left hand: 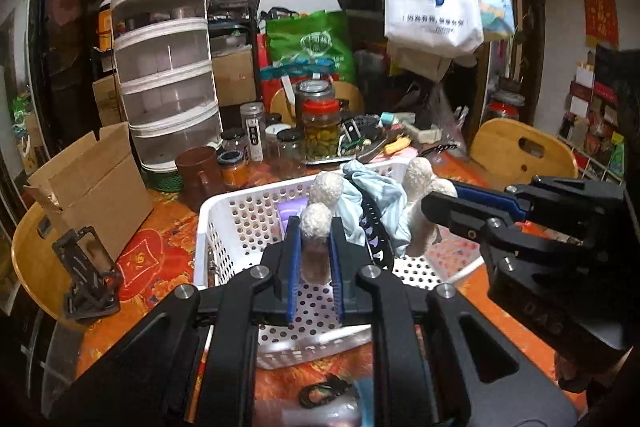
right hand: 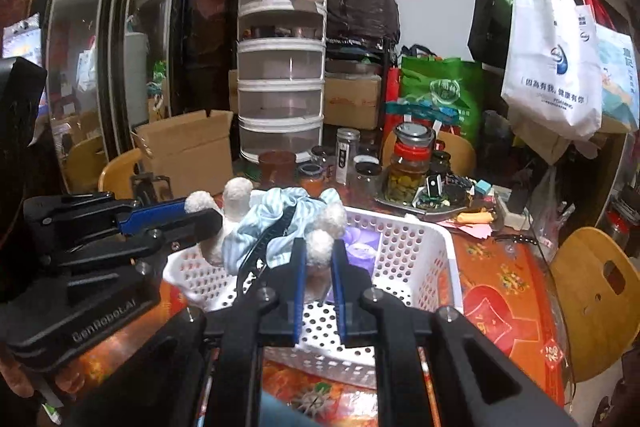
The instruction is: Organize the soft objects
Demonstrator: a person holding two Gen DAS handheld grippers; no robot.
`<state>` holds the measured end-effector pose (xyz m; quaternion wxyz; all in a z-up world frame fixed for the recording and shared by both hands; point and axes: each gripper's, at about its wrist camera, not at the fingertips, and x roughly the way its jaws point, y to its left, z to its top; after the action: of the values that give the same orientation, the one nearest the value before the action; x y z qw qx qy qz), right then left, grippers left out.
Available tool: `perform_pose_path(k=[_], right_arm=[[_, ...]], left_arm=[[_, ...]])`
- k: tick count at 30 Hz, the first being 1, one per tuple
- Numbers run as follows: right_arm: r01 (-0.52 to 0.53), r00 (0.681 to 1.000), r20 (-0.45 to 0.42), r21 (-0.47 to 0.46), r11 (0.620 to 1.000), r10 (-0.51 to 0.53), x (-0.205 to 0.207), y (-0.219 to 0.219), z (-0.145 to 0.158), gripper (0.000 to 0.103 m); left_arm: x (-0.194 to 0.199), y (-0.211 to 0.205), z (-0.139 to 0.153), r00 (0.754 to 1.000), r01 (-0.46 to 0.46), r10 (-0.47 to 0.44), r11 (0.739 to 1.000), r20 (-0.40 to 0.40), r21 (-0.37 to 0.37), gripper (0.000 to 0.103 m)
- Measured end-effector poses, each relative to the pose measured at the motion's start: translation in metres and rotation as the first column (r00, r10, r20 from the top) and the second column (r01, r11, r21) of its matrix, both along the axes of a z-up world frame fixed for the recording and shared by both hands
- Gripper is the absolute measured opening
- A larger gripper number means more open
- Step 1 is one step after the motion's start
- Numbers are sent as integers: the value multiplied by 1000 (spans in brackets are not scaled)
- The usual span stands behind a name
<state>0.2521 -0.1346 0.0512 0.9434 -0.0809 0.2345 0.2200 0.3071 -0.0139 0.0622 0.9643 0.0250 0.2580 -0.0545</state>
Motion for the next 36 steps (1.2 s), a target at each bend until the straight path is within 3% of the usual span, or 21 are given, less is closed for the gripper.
perform_pose_path(k=[11,12,14,15,16,19,27,30,36], right_arm=[[-23,998,-60,-19,1000,22,40,5,-42,10],[-17,997,-77,-17,1000,16,43,4,-45,11],[-12,996,-87,-1,1000,12,45,-1,-47,22],[-3,995,-96,1,1000,3,46,-3,-48,34],[2,994,-113,9,1000,-1,47,-6,-49,48],[32,992,-125,6,999,-31,46,-15,-51,76],[81,988,-133,-20,996,-83,41,-29,-53,88],[96,986,-137,-12,995,-97,39,-36,-52,98],[101,985,-139,9,995,-99,34,-44,-47,103]], left_arm=[[42,10,-53,998,-35,37,999,-56,34,14],[42,11,-55,998,-37,39,998,-53,41,19],[43,12,-60,996,-55,59,996,-62,65,42],[42,13,-60,996,-66,69,995,-47,69,66],[38,16,-60,997,-71,74,995,-35,68,76],[36,24,-58,997,-60,61,998,-42,30,84],[31,34,-54,992,-105,108,993,-59,45,91],[28,41,-53,990,-124,126,992,-67,33,93],[21,44,-53,990,-121,122,992,-75,20,95]])
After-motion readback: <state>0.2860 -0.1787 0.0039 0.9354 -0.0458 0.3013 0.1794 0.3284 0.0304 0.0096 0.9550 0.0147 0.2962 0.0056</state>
